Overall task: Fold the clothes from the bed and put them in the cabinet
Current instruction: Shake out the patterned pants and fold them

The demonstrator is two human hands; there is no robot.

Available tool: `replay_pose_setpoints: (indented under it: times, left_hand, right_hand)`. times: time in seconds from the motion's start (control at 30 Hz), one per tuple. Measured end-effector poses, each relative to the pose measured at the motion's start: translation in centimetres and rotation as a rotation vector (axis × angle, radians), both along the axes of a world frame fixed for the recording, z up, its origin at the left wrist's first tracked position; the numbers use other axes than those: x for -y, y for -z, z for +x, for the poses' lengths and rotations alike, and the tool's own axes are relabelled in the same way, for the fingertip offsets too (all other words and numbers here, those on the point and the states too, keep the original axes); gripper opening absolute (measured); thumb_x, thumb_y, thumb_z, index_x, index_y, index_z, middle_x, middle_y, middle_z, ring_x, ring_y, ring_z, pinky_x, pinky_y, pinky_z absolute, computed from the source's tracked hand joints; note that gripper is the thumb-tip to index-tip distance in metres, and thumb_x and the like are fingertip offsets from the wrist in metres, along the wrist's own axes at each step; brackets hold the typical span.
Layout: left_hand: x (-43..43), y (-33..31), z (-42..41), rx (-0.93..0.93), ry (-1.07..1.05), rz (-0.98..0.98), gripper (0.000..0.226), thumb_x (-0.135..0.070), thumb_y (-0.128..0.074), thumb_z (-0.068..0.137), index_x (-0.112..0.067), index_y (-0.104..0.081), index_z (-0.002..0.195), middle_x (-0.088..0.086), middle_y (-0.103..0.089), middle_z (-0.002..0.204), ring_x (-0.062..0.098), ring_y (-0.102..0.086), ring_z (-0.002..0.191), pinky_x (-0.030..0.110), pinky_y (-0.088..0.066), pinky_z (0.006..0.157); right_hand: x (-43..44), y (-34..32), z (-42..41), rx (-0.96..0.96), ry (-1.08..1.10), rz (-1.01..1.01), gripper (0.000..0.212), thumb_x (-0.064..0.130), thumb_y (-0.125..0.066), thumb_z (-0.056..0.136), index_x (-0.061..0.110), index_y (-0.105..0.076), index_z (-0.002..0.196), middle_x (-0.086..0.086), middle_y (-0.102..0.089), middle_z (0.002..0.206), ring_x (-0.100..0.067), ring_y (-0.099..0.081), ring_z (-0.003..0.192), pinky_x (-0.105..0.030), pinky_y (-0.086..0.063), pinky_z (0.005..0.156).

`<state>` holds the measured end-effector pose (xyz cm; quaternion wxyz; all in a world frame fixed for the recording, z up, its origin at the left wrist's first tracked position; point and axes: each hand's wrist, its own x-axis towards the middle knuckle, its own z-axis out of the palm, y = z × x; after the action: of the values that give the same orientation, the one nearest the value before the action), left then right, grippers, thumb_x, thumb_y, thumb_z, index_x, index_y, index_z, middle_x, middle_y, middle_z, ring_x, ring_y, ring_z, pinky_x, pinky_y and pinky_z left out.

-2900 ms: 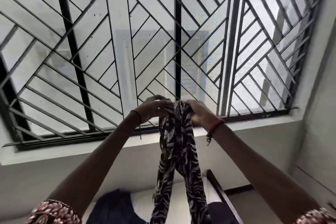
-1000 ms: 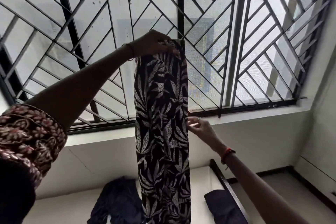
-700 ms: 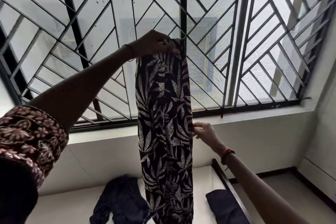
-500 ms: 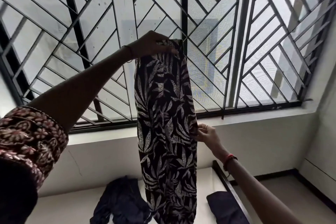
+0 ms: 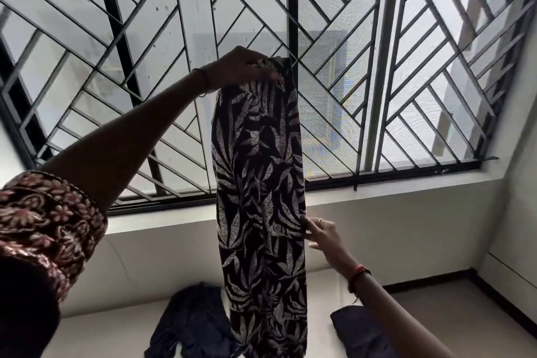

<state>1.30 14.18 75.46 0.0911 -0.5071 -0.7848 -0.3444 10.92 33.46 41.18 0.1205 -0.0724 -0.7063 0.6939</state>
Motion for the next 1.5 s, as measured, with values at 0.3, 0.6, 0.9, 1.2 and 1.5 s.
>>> replay_pose_setpoints:
  times: [0.3,0.6,0.9,1.2,1.5]
  left_hand:
    - [1.2,0.5,-0.5,-0.100,-0.088,0.101,0.031,-0.025,-0.071,0.082,0.003,-0.070,0.096,0.029,-0.067,0.095,0.021,-0.060,0.079,0.037,-0.049,0.075]
    - [4.8,1.6,-2.1,-0.077,-0.202,0.124,0.023,-0.047,-0.065,0.073,-0.026,-0.071,0.079,-0.017,-0.066,0.068,-0.006,-0.054,0.068,0.018,-0.043,0.067]
    - [11.8,9.6,-7.9,0.040,-0.666,0.185,0.050,-0.043,-0.060,0.085,0.006,-0.065,0.092,0.030,-0.065,0.092,0.035,-0.063,0.093,0.040,-0.043,0.074]
    - [11.6,18.6,-9.2,0.715,-0.573,0.663,0.029,-0.040,-0.063,0.087,-0.012,-0.069,0.082,0.010,-0.066,0.088,0.024,-0.059,0.089,0.038,-0.047,0.087]
    - [6.0,21.3,-1.9,0.565,-0.175,0.058,0.016,-0.018,-0.064,0.087,-0.022,-0.070,0.101,-0.018,-0.072,0.095,0.007,-0.062,0.101,0.011,-0.045,0.089]
  right_hand:
    - [3.2,2.1,2.0,-0.088,-0.172,-0.007,0.045,0.049,-0.074,0.072,0.014,-0.072,0.101,-0.006,-0.074,0.101,-0.021,-0.066,0.101,-0.028,-0.050,0.086]
    - [1.8,2.9,2.2,-0.153,-0.047,-0.026,0.059,0.050,-0.086,0.050,0.007,-0.077,0.089,-0.014,-0.074,0.090,-0.028,-0.069,0.087,-0.040,-0.052,0.086]
    - [-2.7,1.1,4.0,0.020,-0.206,-0.186,0.059,0.036,-0.094,0.041,0.001,-0.075,0.085,-0.016,-0.073,0.083,-0.018,-0.069,0.067,-0.024,-0.055,0.059]
    - [-2.2,-0.5,4.4,0.015,-0.039,-0.079,0.018,0.015,-0.077,0.071,0.002,-0.075,0.083,-0.019,-0.073,0.087,-0.019,-0.069,0.071,-0.024,-0.056,0.065]
    - [-0.1,-1.7,4.4,0.085,-0.024,-0.006,0.009,0.008,-0.069,0.083,0.008,-0.074,0.075,-0.002,-0.071,0.067,-0.004,-0.064,0.059,-0.014,-0.048,0.055]
